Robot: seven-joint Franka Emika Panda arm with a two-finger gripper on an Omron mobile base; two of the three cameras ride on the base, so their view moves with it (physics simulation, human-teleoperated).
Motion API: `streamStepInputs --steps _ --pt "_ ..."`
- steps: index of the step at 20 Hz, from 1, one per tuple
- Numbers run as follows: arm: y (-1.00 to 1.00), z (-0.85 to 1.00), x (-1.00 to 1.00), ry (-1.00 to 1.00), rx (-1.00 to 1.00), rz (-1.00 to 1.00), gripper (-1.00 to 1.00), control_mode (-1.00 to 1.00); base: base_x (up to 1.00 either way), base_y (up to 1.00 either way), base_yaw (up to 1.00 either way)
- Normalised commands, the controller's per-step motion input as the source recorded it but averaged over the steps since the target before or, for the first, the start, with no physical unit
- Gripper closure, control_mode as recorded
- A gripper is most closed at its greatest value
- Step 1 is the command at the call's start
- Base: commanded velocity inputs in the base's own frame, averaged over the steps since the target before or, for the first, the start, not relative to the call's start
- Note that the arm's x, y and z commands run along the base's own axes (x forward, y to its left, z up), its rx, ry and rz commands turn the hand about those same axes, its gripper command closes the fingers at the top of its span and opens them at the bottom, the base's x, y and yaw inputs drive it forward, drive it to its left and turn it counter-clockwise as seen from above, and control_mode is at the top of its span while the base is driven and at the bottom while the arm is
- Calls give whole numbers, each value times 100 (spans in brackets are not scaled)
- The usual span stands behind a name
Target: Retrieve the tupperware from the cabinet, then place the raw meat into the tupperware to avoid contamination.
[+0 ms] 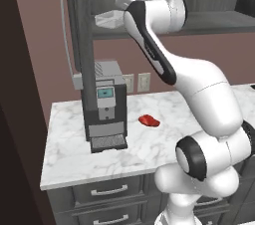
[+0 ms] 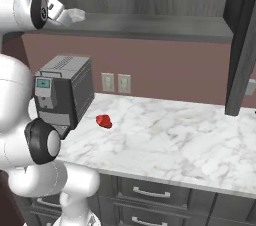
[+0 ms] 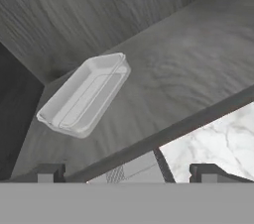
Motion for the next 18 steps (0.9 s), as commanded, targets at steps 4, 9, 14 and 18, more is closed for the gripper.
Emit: streamStepInputs --steps 4,9,14,18 --pt "0 -2 45 4 -2 1 -100 -100 0 0 0" --pt "2 0 48 5 -4 2 -100 -100 0 0 0" --pt "3 0 47 7 -4 3 -100 -100 0 0 0" --pt "6 0 47 6 -4 1 -100 -100 0 0 0"
